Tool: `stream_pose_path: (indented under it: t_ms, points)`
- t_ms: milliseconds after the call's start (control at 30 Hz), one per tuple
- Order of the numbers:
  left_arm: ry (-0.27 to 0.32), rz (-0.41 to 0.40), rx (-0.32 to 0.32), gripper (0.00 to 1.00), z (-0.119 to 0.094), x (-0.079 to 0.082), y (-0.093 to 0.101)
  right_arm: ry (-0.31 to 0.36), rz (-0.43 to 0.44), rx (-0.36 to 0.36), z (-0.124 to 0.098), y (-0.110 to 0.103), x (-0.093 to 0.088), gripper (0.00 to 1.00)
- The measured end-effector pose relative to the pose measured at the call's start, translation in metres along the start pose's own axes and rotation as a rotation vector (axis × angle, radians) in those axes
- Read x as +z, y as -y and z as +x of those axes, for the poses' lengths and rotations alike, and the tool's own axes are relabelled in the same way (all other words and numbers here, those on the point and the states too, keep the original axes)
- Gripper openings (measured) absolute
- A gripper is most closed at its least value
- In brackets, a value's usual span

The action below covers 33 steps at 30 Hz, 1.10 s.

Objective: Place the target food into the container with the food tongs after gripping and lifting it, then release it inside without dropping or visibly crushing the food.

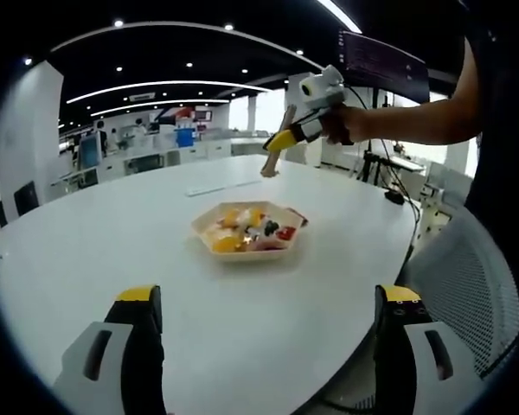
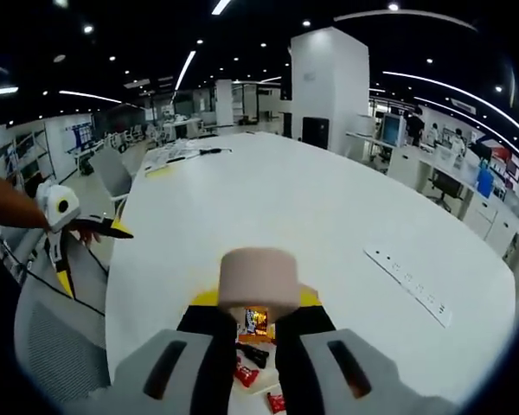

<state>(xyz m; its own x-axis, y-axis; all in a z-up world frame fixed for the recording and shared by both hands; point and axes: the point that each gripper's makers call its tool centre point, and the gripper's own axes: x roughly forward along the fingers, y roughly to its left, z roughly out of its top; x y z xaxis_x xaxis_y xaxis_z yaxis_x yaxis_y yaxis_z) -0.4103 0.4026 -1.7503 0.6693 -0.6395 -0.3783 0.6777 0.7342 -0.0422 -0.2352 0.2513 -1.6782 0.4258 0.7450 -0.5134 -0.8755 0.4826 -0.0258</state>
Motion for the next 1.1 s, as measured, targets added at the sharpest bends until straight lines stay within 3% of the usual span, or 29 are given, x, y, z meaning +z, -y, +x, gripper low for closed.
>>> stream_pose_path:
  t_ms: [567, 1100]
  points:
    - [0.004, -0.002, 0.005, 0.99, 0.0, 0.0, -0.001, 0.02, -0.05, 0.041, 0.012, -0.012, 0.01, 0.17]
    - [0.001, 0.002, 0.002, 0.99, 0.0, 0.0, 0.0, 0.028, -0.022, 0.005, 0.004, 0.0, 0.007, 0.18]
